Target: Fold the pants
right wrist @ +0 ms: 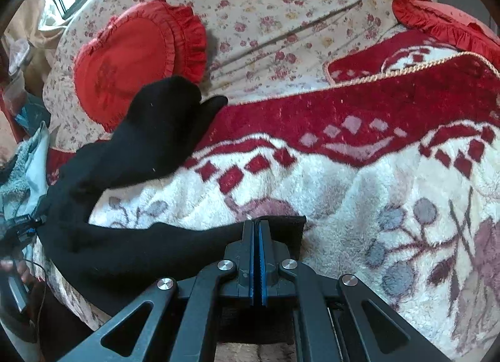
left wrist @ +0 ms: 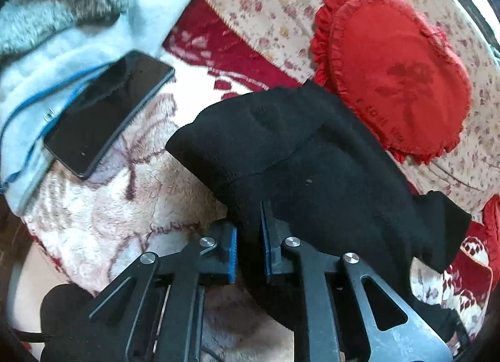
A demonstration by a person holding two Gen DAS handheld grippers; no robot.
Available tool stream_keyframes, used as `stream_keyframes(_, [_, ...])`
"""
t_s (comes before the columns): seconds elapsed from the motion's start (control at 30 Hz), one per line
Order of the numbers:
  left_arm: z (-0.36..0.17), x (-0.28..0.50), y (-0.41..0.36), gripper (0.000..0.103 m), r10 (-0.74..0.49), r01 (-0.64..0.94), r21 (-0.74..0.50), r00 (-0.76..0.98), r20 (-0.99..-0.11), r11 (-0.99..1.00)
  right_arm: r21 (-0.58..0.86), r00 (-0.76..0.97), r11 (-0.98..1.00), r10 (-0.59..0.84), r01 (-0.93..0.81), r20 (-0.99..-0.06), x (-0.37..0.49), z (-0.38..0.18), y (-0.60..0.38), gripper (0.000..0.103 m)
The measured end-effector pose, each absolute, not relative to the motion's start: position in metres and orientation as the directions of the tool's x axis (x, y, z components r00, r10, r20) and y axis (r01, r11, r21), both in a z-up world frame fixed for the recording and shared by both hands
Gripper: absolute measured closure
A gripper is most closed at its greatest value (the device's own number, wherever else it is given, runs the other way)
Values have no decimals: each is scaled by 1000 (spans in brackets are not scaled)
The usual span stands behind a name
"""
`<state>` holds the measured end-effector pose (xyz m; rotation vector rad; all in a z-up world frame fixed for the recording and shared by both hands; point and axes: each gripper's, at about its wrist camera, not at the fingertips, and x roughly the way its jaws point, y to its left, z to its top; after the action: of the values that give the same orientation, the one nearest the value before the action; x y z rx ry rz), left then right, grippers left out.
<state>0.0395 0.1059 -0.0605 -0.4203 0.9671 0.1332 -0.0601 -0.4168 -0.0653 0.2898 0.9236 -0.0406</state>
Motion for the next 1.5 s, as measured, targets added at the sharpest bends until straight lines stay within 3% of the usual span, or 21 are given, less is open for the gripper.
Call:
stream_keyframes(0.3, [-47, -18, 113, 93, -106, -261, -313, 590, -800, 913, 240, 672, 958, 75, 155, -736, -79, -29, -427, 101])
stream_keyframes(0.43, [-76, -16, 112, 92, -79, -268, -257, 533, -843, 928, 200, 611, 963, 49, 182, -790, -74, -48, -431, 101])
stream_keyframes(0.53, [-78, -17, 115, 85, -76, -280, -259, 529, -845, 925, 139, 500, 968, 18, 207, -866, -64, -78, -429, 101])
stream_keyframes(0.77, [-53, -23, 121, 80, -66, -263, -236, 527, -847, 935, 66, 539, 972, -66, 223, -840, -63, -55, -425, 95])
stream_keyframes(0.97, [-19, -30, 119, 77, 25, -249, -156, 598, -801, 956, 190, 629, 971, 58, 145, -775, -41, -26, -413, 74])
stream_keyframes(1.1, [-6, -21, 112, 63, -9, -220, -193, 636, -772, 956, 329, 640, 940, 197, 92, -743, -1, -35, -398, 74])
stream_keyframes(1.23, [-5, -2, 95, 62, -65, -176, -231, 647, -760, 957, 359, 630, 926, 210, 117, -748, 43, -50, -394, 74])
stream_keyframes(1.5, [-37, 57, 45, 61, -101, -99, -191, 571, -815, 977, 406, 586, 895, 232, 184, -776, 116, -86, -406, 74])
